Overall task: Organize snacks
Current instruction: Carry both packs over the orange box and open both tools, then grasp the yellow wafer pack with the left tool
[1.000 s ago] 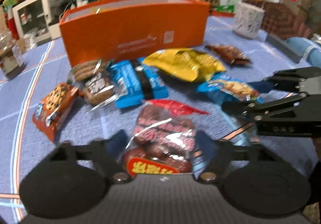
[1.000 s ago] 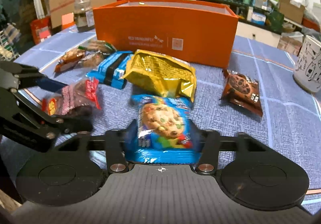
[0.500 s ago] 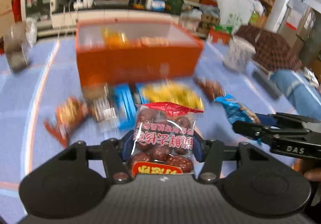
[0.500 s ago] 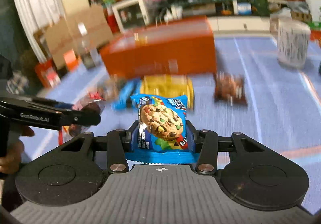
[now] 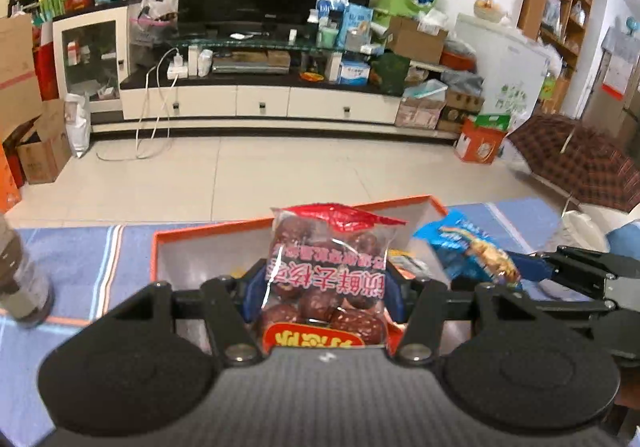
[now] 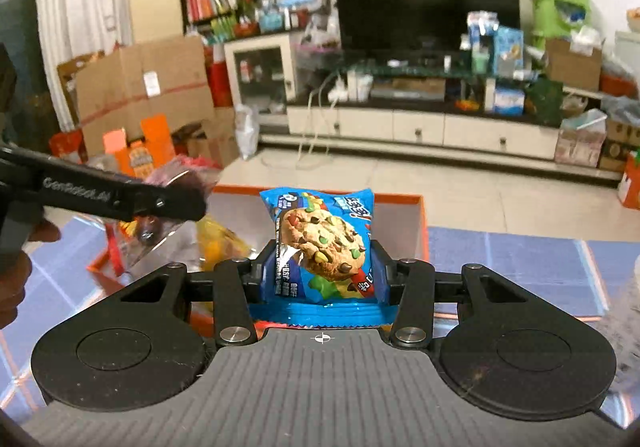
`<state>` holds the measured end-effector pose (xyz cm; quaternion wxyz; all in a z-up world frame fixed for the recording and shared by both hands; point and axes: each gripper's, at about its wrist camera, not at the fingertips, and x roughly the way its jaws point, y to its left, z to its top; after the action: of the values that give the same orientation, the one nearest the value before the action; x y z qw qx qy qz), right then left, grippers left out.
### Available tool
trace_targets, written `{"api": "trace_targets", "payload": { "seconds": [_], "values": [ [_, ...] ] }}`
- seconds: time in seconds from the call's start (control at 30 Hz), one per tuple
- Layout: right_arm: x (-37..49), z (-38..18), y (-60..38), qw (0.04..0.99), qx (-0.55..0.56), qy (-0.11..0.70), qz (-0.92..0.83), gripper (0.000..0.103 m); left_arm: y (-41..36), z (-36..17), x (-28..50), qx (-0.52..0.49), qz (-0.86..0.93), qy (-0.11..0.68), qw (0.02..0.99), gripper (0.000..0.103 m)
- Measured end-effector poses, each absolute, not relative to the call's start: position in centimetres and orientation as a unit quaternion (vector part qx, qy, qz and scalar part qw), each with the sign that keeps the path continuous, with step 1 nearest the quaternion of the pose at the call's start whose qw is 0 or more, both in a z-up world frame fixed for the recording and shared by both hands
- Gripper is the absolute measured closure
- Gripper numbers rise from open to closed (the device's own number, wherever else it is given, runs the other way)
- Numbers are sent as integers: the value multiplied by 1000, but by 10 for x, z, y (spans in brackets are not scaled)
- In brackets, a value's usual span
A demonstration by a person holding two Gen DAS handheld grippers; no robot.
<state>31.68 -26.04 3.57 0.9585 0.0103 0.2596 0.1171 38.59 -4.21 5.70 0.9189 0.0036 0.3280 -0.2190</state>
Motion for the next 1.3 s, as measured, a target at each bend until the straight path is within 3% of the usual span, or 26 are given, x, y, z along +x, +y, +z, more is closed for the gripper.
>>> {"api": "trace_targets", "payload": {
  "seconds": [0.07, 0.17, 0.27, 0.43, 0.83, 1.07, 1.17, 1.3],
  "values": [
    [335, 24, -253, 953, 3, 276, 121, 70, -47, 45, 398, 14, -220, 331, 917, 45],
    [345, 16, -246, 950, 1, 289, 121, 68, -43, 42, 399, 12, -207, 332, 920, 30],
    [325, 30, -244, 958, 14, 260, 123, 63, -29, 55, 377, 2, -210, 314, 926, 30],
    [251, 46, -244, 967, 25, 220, 125, 32, -11, 60, 307, -7, -209, 306, 929, 26],
    [108, -46, -246, 938, 44, 331, 91, 32, 11, -20, 186, -14, -205, 395, 895, 25],
    [133, -46, -245, 942, 32, 315, 110, 31, -14, -4, 208, -19, -231, 378, 896, 25],
    [150, -41, -252, 949, 32, 296, 107, 25, -29, -1, 232, -29, -239, 383, 892, 25],
    [187, -58, -251, 932, 55, 330, 138, 26, -51, -8, 266, -47, -253, 407, 876, 25]
  ]
}}
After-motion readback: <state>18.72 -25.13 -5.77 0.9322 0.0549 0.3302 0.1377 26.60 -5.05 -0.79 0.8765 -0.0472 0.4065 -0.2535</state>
